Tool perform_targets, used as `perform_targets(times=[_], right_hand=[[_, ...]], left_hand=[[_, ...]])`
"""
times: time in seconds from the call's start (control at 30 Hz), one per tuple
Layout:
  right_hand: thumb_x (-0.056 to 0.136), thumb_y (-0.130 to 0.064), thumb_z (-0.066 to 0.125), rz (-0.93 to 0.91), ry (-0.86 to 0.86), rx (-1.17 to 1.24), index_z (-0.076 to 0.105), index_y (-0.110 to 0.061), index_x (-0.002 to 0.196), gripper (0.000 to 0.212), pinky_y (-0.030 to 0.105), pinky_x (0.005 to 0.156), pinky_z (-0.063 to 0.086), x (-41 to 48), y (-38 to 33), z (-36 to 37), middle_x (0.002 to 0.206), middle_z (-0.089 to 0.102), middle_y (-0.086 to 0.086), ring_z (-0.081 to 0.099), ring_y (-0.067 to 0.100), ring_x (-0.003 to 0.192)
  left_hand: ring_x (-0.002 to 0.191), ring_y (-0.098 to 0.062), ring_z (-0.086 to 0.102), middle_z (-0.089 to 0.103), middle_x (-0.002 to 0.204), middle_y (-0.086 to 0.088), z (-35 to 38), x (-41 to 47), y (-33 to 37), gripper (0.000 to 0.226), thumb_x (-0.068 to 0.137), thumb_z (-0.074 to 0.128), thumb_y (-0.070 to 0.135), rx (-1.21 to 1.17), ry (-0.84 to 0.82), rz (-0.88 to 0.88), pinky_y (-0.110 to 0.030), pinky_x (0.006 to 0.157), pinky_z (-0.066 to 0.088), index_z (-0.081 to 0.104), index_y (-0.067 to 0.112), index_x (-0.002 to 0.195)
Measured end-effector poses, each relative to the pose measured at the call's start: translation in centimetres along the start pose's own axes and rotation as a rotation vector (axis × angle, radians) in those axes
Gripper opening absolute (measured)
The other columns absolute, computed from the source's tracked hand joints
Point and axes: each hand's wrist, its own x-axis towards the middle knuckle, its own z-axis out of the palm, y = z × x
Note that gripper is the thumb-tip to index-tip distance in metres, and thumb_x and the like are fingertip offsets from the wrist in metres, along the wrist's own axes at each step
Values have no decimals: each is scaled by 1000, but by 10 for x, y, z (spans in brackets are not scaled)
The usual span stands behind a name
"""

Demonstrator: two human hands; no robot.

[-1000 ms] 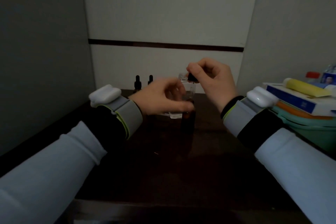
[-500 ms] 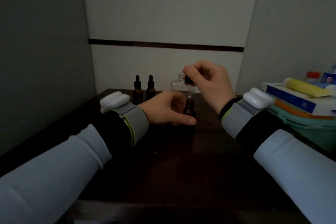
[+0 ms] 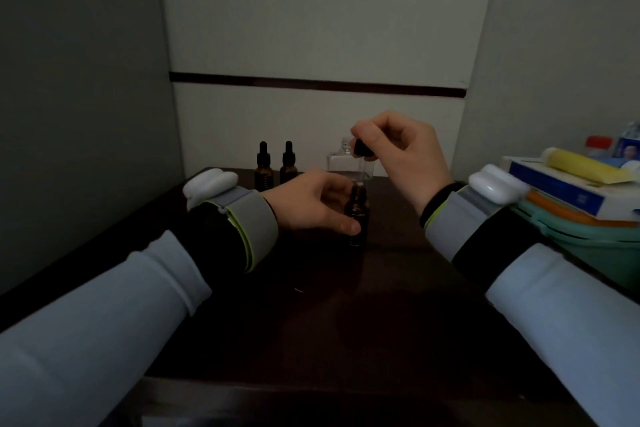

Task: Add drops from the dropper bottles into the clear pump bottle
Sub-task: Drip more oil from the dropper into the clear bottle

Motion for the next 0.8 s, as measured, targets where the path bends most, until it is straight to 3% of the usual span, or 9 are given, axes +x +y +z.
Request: perform_targets(times=[0.1, 0.2, 0.3, 0.37, 0.4, 0.5, 0.57, 0.67, 0.8], right_hand=[[90, -17, 60, 5, 60, 48, 67, -4, 87, 15, 21, 66, 52, 1, -3, -1, 75, 68, 1, 64, 8, 72], [93, -18, 57, -32, 222, 105, 65, -15, 84, 12, 15, 57, 46, 6, -7, -6, 76, 67, -4, 61, 0, 67], [94, -19, 55, -69, 368, 177, 64, -19, 84, 14, 16, 50, 41, 10, -8, -14, 79, 68, -4, 53, 0, 55], [95, -18, 55, -79, 404, 211, 63, -21, 83, 15, 17, 49, 41, 11, -8, -15, 79, 68, -6, 52, 4, 53], [95, -17, 55, -83, 407, 219, 63, -21, 83, 15, 17, 50, 43, 11, -8, -15, 78, 69, -8, 53, 4, 54], [94, -17, 55, -94, 392, 215, 64, -20, 81, 16, 20, 55, 48, 10, -10, -12, 76, 68, -8, 56, 4, 56], [94, -18, 55, -105, 377, 199, 64, -20, 82, 15, 21, 58, 50, 9, -11, -11, 79, 67, -4, 58, 4, 57], [94, -19, 55, -115, 371, 192, 63, -22, 83, 15, 21, 60, 50, 9, -10, -12, 80, 67, -3, 58, 4, 59], [94, -18, 56, -139, 365, 178, 63, -21, 83, 14, 21, 58, 51, 10, -10, -11, 78, 67, -4, 59, 5, 58]], left_hand=[[105, -13, 63, 67, 114, 0, -3, -2, 4, 48, 75, 76, 23, 92, -1, -56, -30, 99, 47, 61, 14, 119], [84, -13, 69, 71, 95, -3, -10, -8, 9, 31, 83, 65, 36, 128, 118, -72, -23, 75, 55, 65, 13, 105], [50, -16, 61, 65, 61, -4, -17, -6, 4, 24, 91, 57, 26, 60, 497, 99, -26, 51, 49, 64, 6, 80], [57, -13, 58, 61, 67, -1, -20, -2, -5, 7, 87, 60, 15, 48, 725, 228, -28, 57, 49, 62, 12, 82], [70, -10, 58, 61, 79, 0, -20, 1, -8, 8, 86, 62, 14, 85, 737, 237, -28, 66, 49, 62, 16, 93], [119, -13, 47, 50, 131, -1, -15, 7, -18, 59, 86, 65, 26, 220, 474, 79, -26, 96, 38, 39, 27, 138], [132, -16, 39, 41, 144, -1, -10, 9, -20, 71, 86, 65, 33, 248, 379, 37, -21, 98, 30, 25, 30, 146], [121, -20, 51, 54, 126, -2, -7, 11, -21, 64, 84, 67, 31, 205, 411, 91, -29, 101, 40, 34, 27, 139], [98, -18, 61, 55, 103, 6, -6, 6, -15, 54, 81, 72, 22, 198, 402, 187, -40, 89, 52, 40, 24, 125]])
